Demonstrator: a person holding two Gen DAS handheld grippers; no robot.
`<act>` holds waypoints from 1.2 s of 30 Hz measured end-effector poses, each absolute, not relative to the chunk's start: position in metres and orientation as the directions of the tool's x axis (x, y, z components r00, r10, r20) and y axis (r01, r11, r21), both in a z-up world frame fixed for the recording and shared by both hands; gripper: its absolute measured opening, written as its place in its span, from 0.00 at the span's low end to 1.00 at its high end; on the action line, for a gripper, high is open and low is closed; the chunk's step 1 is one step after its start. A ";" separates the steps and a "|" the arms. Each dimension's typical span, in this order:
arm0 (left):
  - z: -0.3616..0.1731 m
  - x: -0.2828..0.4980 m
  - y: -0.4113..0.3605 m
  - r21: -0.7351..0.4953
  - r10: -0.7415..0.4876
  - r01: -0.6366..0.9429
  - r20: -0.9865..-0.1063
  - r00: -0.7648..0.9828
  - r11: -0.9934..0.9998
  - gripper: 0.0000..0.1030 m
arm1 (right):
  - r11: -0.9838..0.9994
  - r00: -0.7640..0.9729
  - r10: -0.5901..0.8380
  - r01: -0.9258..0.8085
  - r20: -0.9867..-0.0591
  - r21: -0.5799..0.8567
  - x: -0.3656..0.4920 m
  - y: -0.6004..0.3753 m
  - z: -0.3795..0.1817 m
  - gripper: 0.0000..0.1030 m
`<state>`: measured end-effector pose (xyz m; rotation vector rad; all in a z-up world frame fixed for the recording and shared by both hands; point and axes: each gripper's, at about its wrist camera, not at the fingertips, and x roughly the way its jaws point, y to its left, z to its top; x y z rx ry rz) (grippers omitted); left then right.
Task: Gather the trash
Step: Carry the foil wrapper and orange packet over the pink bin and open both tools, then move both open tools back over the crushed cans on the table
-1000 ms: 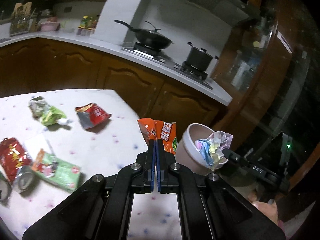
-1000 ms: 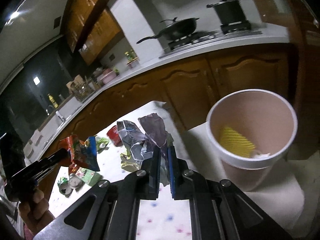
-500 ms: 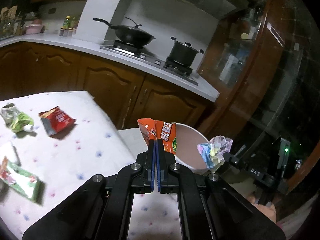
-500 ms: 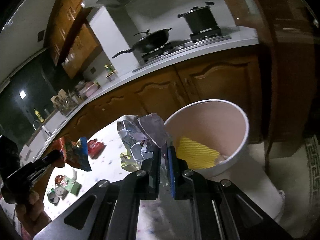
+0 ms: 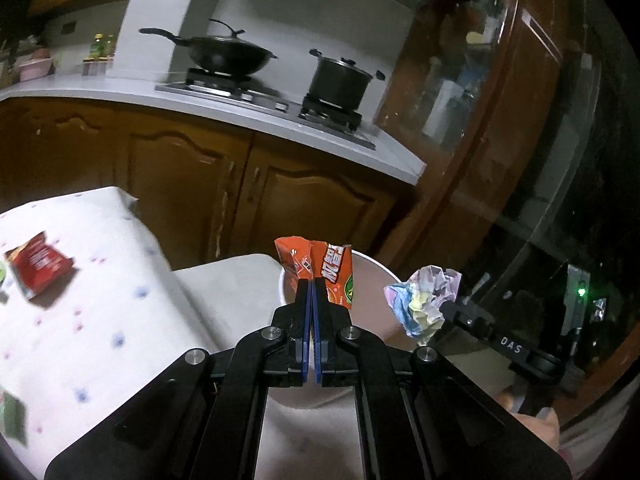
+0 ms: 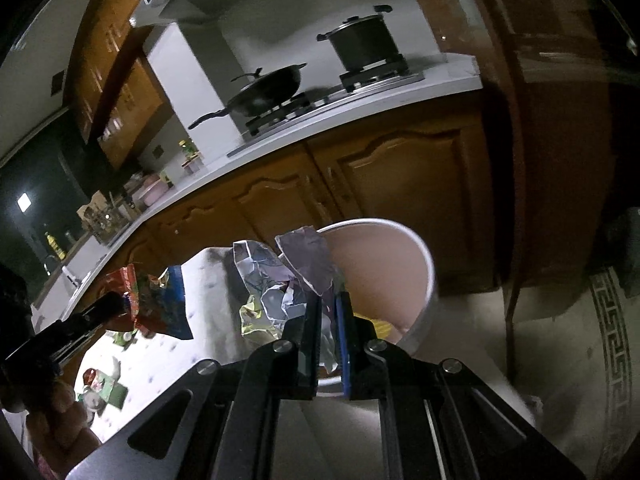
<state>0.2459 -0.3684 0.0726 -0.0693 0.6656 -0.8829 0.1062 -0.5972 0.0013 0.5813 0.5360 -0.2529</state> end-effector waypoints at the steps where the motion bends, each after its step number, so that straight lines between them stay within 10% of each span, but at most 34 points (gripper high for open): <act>1: 0.071 0.248 -0.376 -0.318 -0.734 0.697 -0.516 0.441 0.642 0.00 | 0.808 0.833 -0.079 0.375 -0.547 0.454 0.107 -0.600 0.000 0.07; 21: 0.017 0.267 -0.454 -0.310 -0.689 0.708 -0.643 0.335 0.634 0.04 | 0.786 0.795 -0.073 0.418 -0.602 0.456 0.131 -0.633 -0.027 0.13; 26: 0.018 0.266 -0.446 -0.332 -0.696 0.697 -0.638 0.331 0.636 0.23 | 0.767 0.803 -0.070 0.423 -0.592 0.483 0.129 -0.637 -0.025 0.40; 33: 0.026 0.260 -0.423 -0.341 -0.696 0.677 -0.624 0.355 0.652 0.38 | 0.764 0.816 -0.075 0.417 -0.573 0.493 0.120 -0.632 -0.017 0.45; 36: 0.029 0.256 -0.405 -0.348 -0.691 0.657 -0.617 0.377 0.669 0.43 | 0.764 0.827 -0.081 0.410 -0.556 0.498 0.115 -0.626 -0.013 0.67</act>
